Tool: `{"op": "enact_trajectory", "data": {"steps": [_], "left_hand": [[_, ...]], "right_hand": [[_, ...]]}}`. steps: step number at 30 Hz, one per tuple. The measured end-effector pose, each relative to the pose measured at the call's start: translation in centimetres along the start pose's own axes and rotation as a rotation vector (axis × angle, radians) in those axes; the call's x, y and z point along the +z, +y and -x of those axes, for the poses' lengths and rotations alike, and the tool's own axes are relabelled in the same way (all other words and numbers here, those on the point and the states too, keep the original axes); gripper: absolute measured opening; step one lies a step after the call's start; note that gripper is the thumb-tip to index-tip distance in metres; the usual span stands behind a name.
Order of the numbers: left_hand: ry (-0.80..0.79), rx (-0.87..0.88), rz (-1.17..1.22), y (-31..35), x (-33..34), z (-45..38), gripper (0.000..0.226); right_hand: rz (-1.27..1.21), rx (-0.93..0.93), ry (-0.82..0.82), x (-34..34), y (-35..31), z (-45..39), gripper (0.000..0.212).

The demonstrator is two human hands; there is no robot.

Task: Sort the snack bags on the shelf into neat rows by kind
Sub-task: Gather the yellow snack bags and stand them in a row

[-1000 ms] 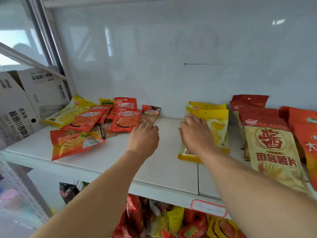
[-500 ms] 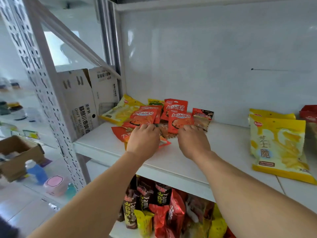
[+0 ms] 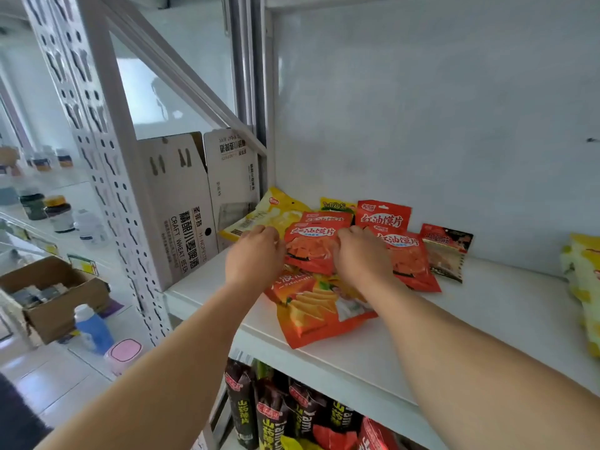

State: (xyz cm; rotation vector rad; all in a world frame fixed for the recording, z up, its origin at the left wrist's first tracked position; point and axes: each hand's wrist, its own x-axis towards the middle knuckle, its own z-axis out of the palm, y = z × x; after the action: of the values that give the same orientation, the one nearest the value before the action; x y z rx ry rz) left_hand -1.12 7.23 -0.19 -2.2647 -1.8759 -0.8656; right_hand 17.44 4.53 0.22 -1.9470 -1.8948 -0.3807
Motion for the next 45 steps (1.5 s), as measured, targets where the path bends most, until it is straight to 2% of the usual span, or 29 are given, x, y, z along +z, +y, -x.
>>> {"op": "enact_trajectory", "data": {"steps": [5,8,13,18,20,26,32,38,40,42,43,45], "left_hand": [[-0.082,-0.221,0.214,-2.4,2.0,-5.4,0.042],[-0.166,-0.297,0.253,-4.0,3.5,-8.5,0.051],[-0.245,-0.274,0.180,-6.0,5.3,-12.8,0.055],[-0.381,-0.266,0.193,-6.5,6.9,-15.3,0.067],[-0.422,-0.284,0.199,-6.6,7.5,-15.8,0.081],[-0.426,-0.324,0.221,-7.6,9.7,-17.7,0.112],[-0.457,-0.366,0.243,-8.7,11.2,-19.5,0.135],[-0.415,-0.374,0.263,-8.4,8.5,-18.5,0.102],[-0.430,-0.370,0.271,-7.8,7.2,-17.8,0.081],[-0.444,-0.374,0.270,-7.1,5.8,-17.2,0.047],[-0.448,-0.378,0.248,-6.7,5.2,-17.0,0.037],[-0.446,-0.381,0.200,-5.9,3.5,-16.2,0.032]], "right_hand": [[-0.193,0.181,-0.060,1.6,0.2,-4.4,0.047],[-0.181,0.275,-0.066,2.4,0.0,-5.8,0.055],[-0.121,0.375,-0.086,3.5,-0.6,-6.1,0.072],[-0.141,0.466,-0.169,4.0,-1.1,-5.9,0.076],[-0.128,0.489,-0.203,3.9,-1.8,-5.7,0.077],[-0.065,0.473,-0.152,2.3,-4.2,-3.7,0.073],[-0.084,0.531,-0.251,1.3,-6.0,-0.1,0.083],[-0.077,0.541,-0.422,-0.5,-5.8,2.2,0.079],[-0.062,0.561,-0.435,-0.4,-5.7,2.6,0.085],[-0.052,0.588,-0.438,-0.3,-5.7,2.8,0.096],[-0.042,0.607,-0.451,-0.4,-5.7,2.9,0.103],[-0.030,0.639,-0.483,-0.6,-5.7,3.1,0.113]]}}
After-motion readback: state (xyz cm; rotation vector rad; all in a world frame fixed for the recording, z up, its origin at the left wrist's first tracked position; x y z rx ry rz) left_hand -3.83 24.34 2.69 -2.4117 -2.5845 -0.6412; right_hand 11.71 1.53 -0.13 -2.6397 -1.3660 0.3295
